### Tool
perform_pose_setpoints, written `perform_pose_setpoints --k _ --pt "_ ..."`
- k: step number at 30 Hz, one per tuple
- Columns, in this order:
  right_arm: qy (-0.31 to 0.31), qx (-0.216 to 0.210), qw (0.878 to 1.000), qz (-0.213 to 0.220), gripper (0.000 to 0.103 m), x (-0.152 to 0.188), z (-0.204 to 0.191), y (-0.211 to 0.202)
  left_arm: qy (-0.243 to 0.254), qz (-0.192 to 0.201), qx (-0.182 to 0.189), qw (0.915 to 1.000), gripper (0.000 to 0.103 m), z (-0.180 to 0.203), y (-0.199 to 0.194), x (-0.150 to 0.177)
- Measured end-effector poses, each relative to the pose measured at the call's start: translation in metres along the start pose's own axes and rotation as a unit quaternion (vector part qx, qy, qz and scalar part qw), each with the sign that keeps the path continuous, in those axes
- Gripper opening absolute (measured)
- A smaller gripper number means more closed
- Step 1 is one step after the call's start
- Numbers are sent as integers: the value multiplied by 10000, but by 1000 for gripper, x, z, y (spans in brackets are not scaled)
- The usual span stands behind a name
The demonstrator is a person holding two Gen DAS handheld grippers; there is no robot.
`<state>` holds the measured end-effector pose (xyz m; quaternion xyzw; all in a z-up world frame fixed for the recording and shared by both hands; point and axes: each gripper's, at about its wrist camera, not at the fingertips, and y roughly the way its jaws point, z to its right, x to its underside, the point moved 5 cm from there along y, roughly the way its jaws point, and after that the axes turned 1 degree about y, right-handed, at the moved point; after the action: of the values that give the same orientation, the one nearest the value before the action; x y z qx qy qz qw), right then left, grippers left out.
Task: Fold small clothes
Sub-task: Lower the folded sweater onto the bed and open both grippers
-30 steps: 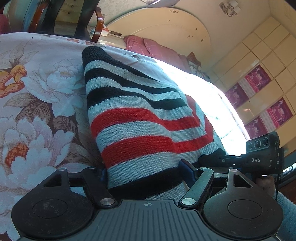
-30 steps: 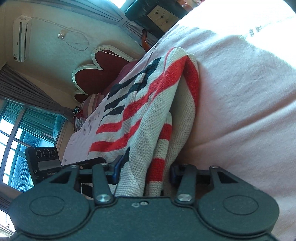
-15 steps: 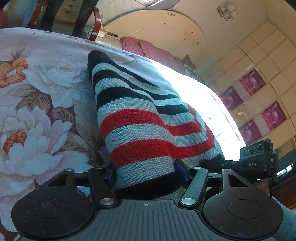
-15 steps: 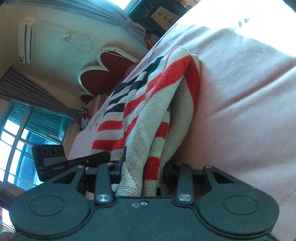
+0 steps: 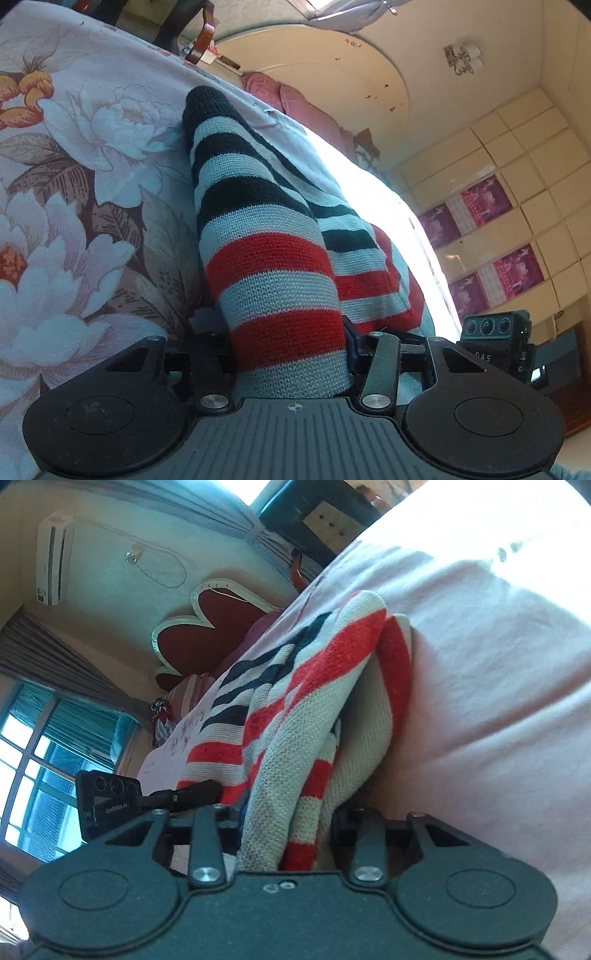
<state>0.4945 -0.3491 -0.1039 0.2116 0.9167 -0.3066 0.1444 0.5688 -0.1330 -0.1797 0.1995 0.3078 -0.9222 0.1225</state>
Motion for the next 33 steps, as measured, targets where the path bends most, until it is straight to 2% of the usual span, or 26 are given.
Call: perform_pose_setpoints --k 4,10,16,23,33 --pt "-397 -30 9989 227 33 3 -23 -12 237 107 199 9995 43 24 -13 0" --pt "-654 5 9973 337 33 0 -48 -32 470 203 206 9985 43 53 -33 -3" --pt "-855 64 9957 345 33 4 -73 -38 558 328 172 9978 43 60 -65 -1" --pt "-1089 26 9938 226 33 16 -118 -12 528 558 126 9970 43 42 -123 9" --pt "-1236 -79 9923 88 33 54 -186 38 514 666 -60 9964 43 -2 -218 18"
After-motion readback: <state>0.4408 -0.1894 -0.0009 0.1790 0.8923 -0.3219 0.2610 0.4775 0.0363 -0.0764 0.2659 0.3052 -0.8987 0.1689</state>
